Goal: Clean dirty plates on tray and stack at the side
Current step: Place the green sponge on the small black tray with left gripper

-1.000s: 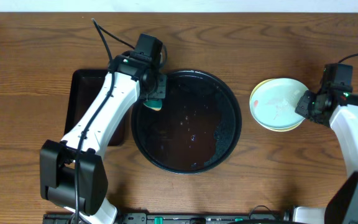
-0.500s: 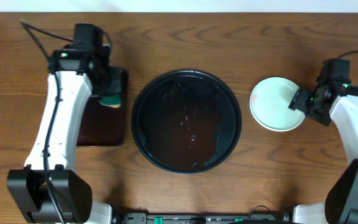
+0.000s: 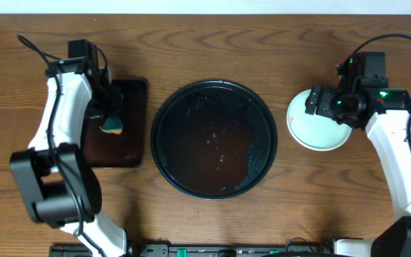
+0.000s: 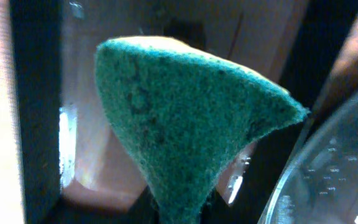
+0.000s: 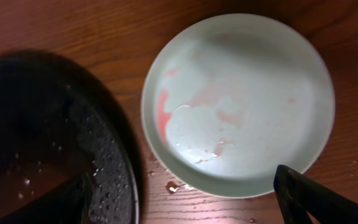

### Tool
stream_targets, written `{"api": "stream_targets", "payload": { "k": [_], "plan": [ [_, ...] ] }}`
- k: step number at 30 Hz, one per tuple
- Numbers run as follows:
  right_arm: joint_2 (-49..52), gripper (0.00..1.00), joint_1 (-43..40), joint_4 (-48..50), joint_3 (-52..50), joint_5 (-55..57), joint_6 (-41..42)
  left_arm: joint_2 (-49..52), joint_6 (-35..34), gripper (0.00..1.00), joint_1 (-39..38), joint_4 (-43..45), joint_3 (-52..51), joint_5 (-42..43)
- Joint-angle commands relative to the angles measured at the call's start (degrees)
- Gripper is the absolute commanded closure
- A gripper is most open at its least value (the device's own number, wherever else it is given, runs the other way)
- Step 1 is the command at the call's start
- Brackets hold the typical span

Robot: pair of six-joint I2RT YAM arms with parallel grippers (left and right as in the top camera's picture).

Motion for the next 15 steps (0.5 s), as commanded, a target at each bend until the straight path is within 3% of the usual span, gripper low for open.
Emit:
{"api": "stream_targets", "payload": {
  "k": [1,2,4,15],
  "plan": [
    [0.02,0.09,1.88,-0.46,0.28,-0.37,-0.52,3.1,1.01,0.62,-0.04,-0.02,-0.42,-0.31],
    [0.02,0.09,2.27,-0.72,0.28,-0.39,-0.5,4.02,0.98,0.46,-0.04,-0.02,-0.42,-0.28],
    [0.0,0.1,2.56,-1.05,0.28,-0.42,-0.52,4.57,0.98,0.29,-0.04,0.0,-0.42,-0.28],
    [-5.4,0.12,2.67,-3.06,1.05,-0.66,-2.05,-3.17,-1.73,0.26,-0.09,-3.04,4.44,3.91]
  ]
}}
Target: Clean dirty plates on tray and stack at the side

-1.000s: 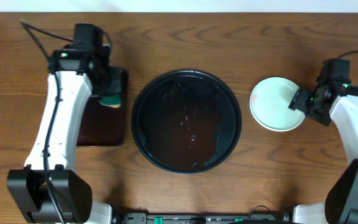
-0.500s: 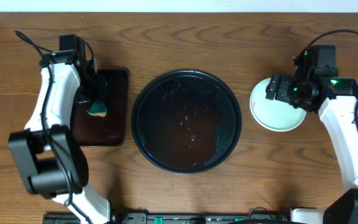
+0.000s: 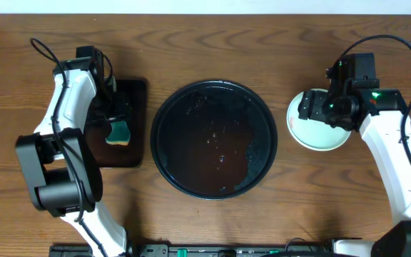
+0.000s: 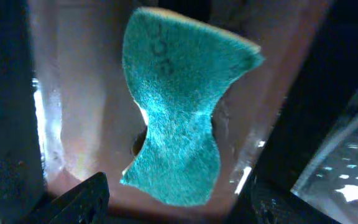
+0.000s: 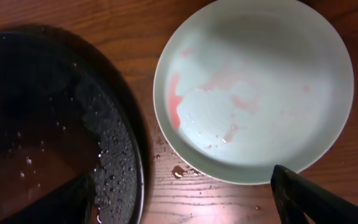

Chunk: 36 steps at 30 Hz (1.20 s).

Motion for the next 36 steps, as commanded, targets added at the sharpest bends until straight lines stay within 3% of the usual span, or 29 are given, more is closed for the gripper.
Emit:
{"api": "stream_targets", "payload": {
  "k": [1,8,16,26,36],
  "plan": [
    [-5.62,0.11,0.24,-0.63,1.33,-0.42,-1.77,-8.13,-1.62,0.26,-0.04,-0.24,3.56,5.18],
    [-16.68,0.01,0.17,-1.25,2.49,-0.22,-3.63,-15.43,-2.6,0.25,-0.11,-0.09,3.56,6.95],
    [-29.31,0.01,0.2,-2.1,2.49,0.44,-3.74,-15.54,-2.62,0.25,-0.11,-0.11,3.56,6.95],
    [-32.87,0.01,0.2,-4.39,2.49,0.5,-3.8,-15.52,-2.6,0.25,-0.11,-0.11,3.56,6.97],
    [-33.9,0.01,-0.35,-2.97,0.96,11.8,-4.94,-15.52,-2.6,0.25,-0.11,-0.11,3.56,6.95]
  ]
}}
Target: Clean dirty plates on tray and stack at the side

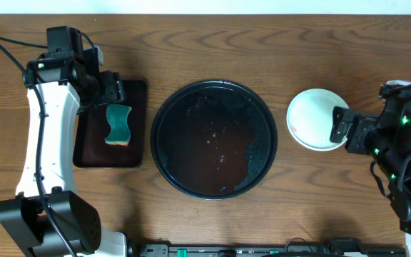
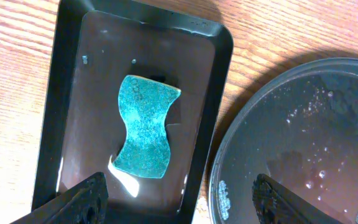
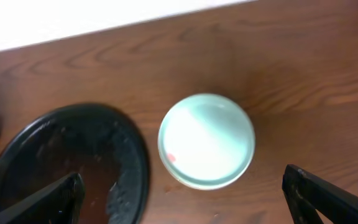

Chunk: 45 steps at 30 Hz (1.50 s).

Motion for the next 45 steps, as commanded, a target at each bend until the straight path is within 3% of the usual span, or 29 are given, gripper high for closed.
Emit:
{"api": "stream_targets", "payload": {
  "k": [1,5,12,16,22,25,45],
  "plan": [
    [-1.84,0.01,-0.66,3.08,-1.53,3.87,-2.08,0.33,-0.87,0.25,-0.11,-0.2,0.24,0.72],
    [-11.37,0.01,-0.7,17.79,-16.13,0.07,-7.3,0.31,-0.87,0.25,-0.11,-0.2,0.24,0.7],
    [-32.24,0.01,-0.7,42.95,-44.24,-4.39,-7.19,0.33,-0.9,0.25,-0.11,-0.2,0.24,0.72],
    [-42.03,0.01,-0.7,50.1,-56.02,-5.38,-7.19,0.33,-0.87,0.25,-0.11,-0.2,0.24,0.72],
    [-50.77,0.01,-0.7,53.07,-67.58,-5.38,-7.17,0.33,-0.87,0.25,-0.11,-0.22,0.24,0.7],
    [-53.31,0.01,-0.7,53.48,-72.11,-5.35,-6.67,0.33,-0.9,0.25,-0.11,-0.2,0.24,0.7],
    [-53.27,0.01,-0.7,52.19,-72.06,-5.09,-6.14,0.33,-0.87,0.25,-0.11,-0.2,0.24,0.7]
  ]
}}
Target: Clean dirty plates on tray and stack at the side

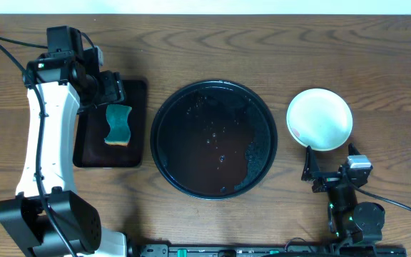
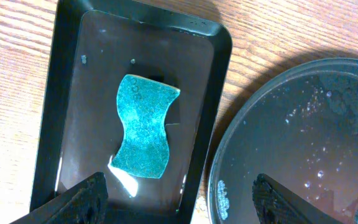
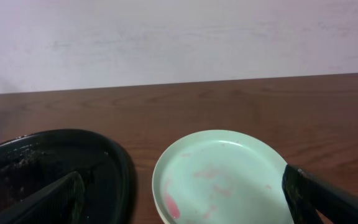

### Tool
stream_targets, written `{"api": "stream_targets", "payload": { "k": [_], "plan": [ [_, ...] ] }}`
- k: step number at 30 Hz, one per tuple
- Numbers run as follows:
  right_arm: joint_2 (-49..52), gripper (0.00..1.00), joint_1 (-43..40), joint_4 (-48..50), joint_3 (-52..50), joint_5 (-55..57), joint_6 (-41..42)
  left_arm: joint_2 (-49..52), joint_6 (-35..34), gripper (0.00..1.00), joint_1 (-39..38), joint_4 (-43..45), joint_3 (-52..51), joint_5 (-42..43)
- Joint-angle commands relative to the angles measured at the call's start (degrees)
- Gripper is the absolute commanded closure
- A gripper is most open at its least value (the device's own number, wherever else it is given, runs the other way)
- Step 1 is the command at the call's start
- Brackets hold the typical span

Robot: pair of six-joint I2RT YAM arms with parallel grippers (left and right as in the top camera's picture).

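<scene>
A pale green plate (image 1: 320, 119) with pink smears (image 3: 222, 183) lies on the table right of the round black tray (image 1: 214, 187). The round tray holds only dark liquid and droplets (image 2: 328, 155). A green sponge (image 1: 118, 125) lies in the small rectangular black tray (image 1: 91, 153), also visible in the left wrist view as the sponge (image 2: 143, 126). My left gripper (image 1: 109, 89) hangs open above that small tray (image 2: 55, 112), nothing between its fingers. My right gripper (image 1: 327, 175) is open, low near the table's front edge, facing the plate from the near side.
The wooden table (image 1: 212, 50) ends at a pale wall (image 3: 179, 37) behind. The left arm's cable (image 1: 9, 39) loops at the back left corner. The right arm's base (image 1: 355, 221) sits at the front right edge.
My right arm was beside the plate's right rim and is now folded back at the front right, its camera looking level across the table at the plate. Left arm, sponge and plate are unmoved.
At first my left gripper was down at the sponge over the small tray, and my right gripper hovered open over the plate. Then the sponge lay free in the tray with the left fingers open. Both arms then stood higher and clear, and the right one is now folded back.
</scene>
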Motion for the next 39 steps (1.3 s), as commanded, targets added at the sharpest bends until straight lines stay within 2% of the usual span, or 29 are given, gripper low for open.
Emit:
{"api": "stream_targets", "payload": {
  "k": [1,11,15,18,26,39],
  "plan": [
    [-0.5,0.01,-0.57,-0.11,-0.17,-0.22,0.26,0.31,-0.7,0.25,-0.11,-0.2,0.26,0.48],
    [-0.5,0.01,-0.57,-0.11,-0.17,-0.22,0.26,-0.63,-0.7,0.25,-0.11,-0.44,0.24,0.24],
    [-0.5,0.01,-0.57,-0.11,-0.17,-0.22,0.26,-5.46,-0.72,0.25,-0.13,0.39,-0.42,-0.55],
    [-0.5,0.01,-0.57,-0.11,-0.17,-0.22,0.28,-11.74,-0.68,0.25,-1.2,6.29,-4.13,-0.35],
    [-0.5,0.01,-0.57,-0.11,-0.17,-0.22,0.26,-37.22,2.12,0.25,-5.57,30.27,-28.35,-1.68],
    [-0.5,0.01,-0.57,-0.11,-0.17,-0.24,0.26,-77.0,4.96,0.25,-5.6,49.57,-67.89,-1.9]
  ]
}}
